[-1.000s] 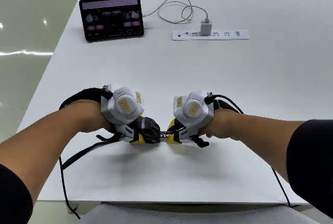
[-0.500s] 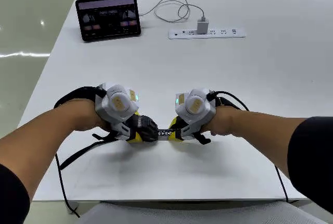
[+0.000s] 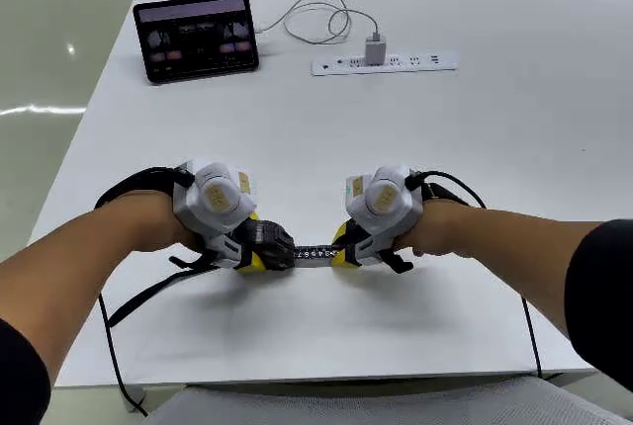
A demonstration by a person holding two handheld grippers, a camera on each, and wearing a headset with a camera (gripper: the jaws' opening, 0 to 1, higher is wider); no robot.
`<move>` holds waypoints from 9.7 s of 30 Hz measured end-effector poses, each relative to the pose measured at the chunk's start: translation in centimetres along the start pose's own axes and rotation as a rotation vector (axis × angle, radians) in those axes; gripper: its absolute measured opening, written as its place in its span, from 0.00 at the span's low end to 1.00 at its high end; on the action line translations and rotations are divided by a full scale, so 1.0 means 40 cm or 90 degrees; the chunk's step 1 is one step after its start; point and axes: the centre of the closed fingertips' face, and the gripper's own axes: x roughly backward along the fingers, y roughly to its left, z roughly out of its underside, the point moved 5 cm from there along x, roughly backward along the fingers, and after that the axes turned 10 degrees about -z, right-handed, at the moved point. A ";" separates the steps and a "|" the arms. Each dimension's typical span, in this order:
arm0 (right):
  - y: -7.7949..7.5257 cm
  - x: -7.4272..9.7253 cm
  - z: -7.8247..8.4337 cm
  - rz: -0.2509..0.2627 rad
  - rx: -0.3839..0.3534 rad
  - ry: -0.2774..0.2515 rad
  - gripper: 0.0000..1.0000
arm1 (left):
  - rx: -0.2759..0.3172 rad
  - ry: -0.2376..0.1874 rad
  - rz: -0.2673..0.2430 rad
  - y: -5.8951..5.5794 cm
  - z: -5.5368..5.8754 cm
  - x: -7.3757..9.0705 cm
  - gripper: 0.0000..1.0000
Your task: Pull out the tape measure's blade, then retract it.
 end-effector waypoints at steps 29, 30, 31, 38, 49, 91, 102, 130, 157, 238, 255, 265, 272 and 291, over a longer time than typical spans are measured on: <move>0.008 0.044 0.058 0.006 -0.017 -0.004 0.11 | 0.005 -0.003 -0.008 -0.002 -0.001 0.000 0.33; 0.009 0.046 0.061 0.006 -0.017 -0.003 0.11 | 0.004 -0.003 -0.008 -0.002 -0.001 0.000 0.33; 0.009 0.048 0.063 0.006 -0.018 -0.003 0.11 | 0.004 -0.003 -0.007 -0.002 -0.001 -0.001 0.33; 0.010 0.058 0.073 0.009 -0.014 -0.004 0.11 | 0.004 -0.003 -0.011 -0.004 -0.001 -0.002 0.33; 0.011 0.079 0.096 0.011 -0.022 -0.005 0.11 | 0.015 -0.007 -0.013 -0.003 0.001 -0.006 0.33; 0.030 0.156 0.189 0.025 -0.042 -0.004 0.11 | 0.024 -0.015 -0.012 -0.010 -0.003 -0.009 0.33; 0.033 0.170 0.210 0.027 -0.048 -0.005 0.11 | 0.022 -0.017 -0.011 -0.011 -0.003 -0.010 0.33; 0.034 0.233 0.281 0.041 -0.061 0.012 0.11 | 0.026 -0.020 -0.015 -0.014 -0.005 -0.009 0.33; 0.053 0.264 0.300 0.045 -0.078 0.015 0.11 | 0.027 -0.023 -0.015 -0.015 -0.003 -0.009 0.33; 0.044 0.263 0.313 0.069 -0.072 0.085 0.15 | 0.024 -0.013 -0.011 -0.007 -0.015 -0.006 0.38; 0.069 0.274 0.316 0.042 -0.064 0.093 0.36 | 0.072 -0.017 -0.004 -0.015 -0.016 0.011 0.72; 0.078 0.283 0.305 0.043 -0.073 0.080 0.49 | 0.103 -0.042 -0.003 -0.026 -0.004 0.022 0.92; 0.085 0.283 0.305 0.044 -0.079 0.080 0.60 | 0.115 -0.069 0.000 -0.032 -0.012 0.038 1.00; 0.060 0.320 0.296 0.143 -0.179 -0.028 0.95 | 0.369 -0.117 -0.106 0.007 0.025 0.061 1.00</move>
